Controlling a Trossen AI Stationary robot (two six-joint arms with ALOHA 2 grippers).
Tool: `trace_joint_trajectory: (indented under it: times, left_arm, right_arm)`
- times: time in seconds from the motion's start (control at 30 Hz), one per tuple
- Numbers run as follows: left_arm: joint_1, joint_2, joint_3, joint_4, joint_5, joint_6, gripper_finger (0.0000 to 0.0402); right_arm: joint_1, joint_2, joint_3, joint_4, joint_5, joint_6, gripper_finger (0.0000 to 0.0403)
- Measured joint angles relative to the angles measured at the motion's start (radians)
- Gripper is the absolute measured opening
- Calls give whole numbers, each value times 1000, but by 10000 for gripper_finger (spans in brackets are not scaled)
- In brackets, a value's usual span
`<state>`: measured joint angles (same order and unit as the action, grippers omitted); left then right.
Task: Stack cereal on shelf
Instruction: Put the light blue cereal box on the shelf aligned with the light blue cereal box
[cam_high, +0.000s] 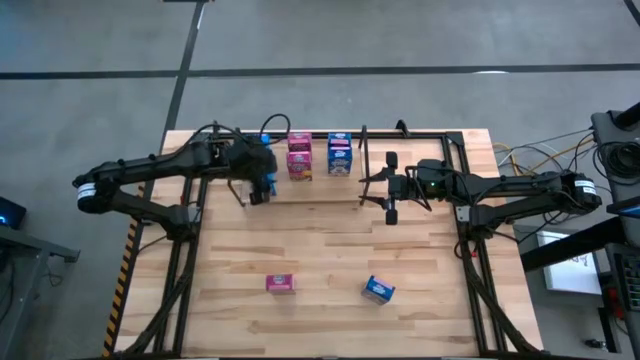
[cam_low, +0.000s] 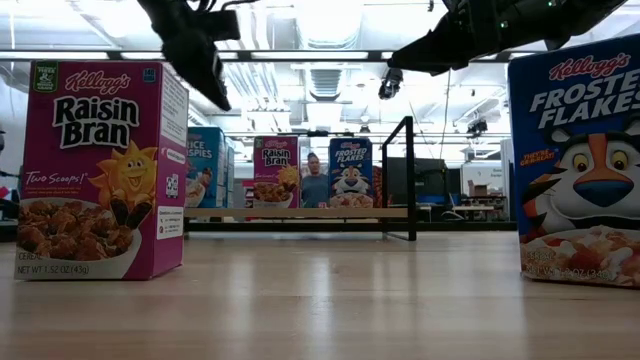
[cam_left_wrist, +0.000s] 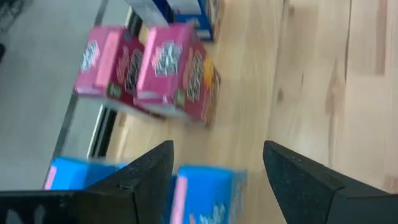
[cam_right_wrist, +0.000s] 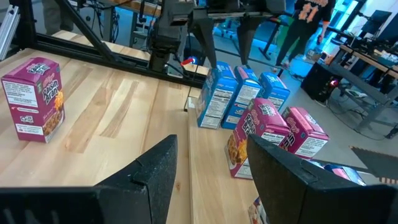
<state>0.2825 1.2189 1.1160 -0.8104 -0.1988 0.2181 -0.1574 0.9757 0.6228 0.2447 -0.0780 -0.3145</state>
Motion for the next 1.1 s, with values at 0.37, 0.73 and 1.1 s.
trace_joint_trajectory:
  times: [0.37,0.73,1.1]
  left_arm:
    - [0,89,0,84,2,-2,153]
    - [0,111,-2,20,-1,-7,79]
    - [0,107,-2,-37,-3,-44,74]
  right_arm:
    - [0,0,0,0,0,0,183]
    - [0,0,0,-1,0,0,183]
    - [0,0,0,-1,1,0,183]
